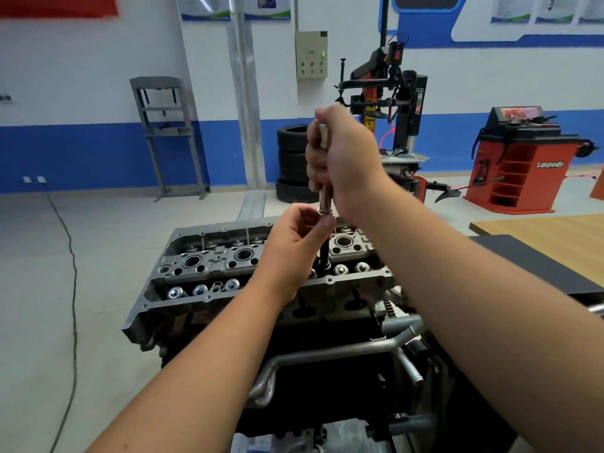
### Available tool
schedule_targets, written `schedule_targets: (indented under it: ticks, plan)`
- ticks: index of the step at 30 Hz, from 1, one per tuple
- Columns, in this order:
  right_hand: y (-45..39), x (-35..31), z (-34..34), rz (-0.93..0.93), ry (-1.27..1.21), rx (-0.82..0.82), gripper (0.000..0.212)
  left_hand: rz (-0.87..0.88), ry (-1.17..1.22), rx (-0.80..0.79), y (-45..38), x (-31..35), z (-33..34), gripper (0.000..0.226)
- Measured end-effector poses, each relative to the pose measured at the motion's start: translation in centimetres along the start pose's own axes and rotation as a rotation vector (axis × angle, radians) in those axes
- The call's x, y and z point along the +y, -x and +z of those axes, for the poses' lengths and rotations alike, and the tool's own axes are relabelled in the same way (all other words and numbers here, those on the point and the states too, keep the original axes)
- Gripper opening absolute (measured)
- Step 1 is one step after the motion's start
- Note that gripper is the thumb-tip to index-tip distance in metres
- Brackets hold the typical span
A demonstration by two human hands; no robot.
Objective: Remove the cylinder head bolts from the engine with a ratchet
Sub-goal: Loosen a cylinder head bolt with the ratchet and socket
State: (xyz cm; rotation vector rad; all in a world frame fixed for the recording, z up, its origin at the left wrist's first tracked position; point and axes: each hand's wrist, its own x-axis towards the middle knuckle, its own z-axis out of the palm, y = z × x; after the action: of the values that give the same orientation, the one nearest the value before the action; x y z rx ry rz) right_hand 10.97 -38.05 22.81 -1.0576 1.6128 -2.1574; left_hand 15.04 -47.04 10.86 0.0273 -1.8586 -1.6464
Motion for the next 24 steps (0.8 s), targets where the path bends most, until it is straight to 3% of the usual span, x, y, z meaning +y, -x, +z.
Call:
schedule_targets:
  ticks: [2,4,6,9,11,16,18,23,24]
  plan:
    - [-0.6,-1.0,-1.2,0.13,-0.095,-0.161,0.041,-0.008,0.009,-0.048,0.1,0.1,-0.1,0.02]
    - [-0.7,-1.0,-1.4,0.16,-0.081,-0.209,0.042,-0.007,-0.049,-0.098,0.3,0.0,-0.2,0.016]
    - [-0.2,-0.2,-0.3,0.088,0.011,-0.087,0.038,0.003,-0.087,-0.095,0.3,0.0,-0.2,0.016]
    - [0.7,1.2,1.5,-0.164,0.108,0.183,0.03,0.011,-0.058,-0.038,0.0,-0.1,-0.1,0.009]
    - [0.4,1.1,1.6,-0.182,0.033,0.198,0.031,0.015,-0.05,0.008,-0.2,-0.2,0.1,0.012]
    - [-1.0,-0.5,-1.1,0.072,-0.105,-0.247,0.049,0.005,0.009,0.005,0.0,-0.3,0.0,0.015]
    - [-0.9,-0.4,-1.5,0.071,-0.099,-0.28,0.043,-0.011,0.04,-0.041,0.1,-0.2,-0.2,0.021]
    - [0.6,1.6,1.7,-0.233,0.044,0.205,0.025,0.015,-0.083,-0.035,0.2,0.1,-0.1,0.033]
    - [0.7,1.8,2.1,-0.258,0.073,0.242,0.023,0.016,-0.088,-0.024,0.1,0.1,-0.1,0.037]
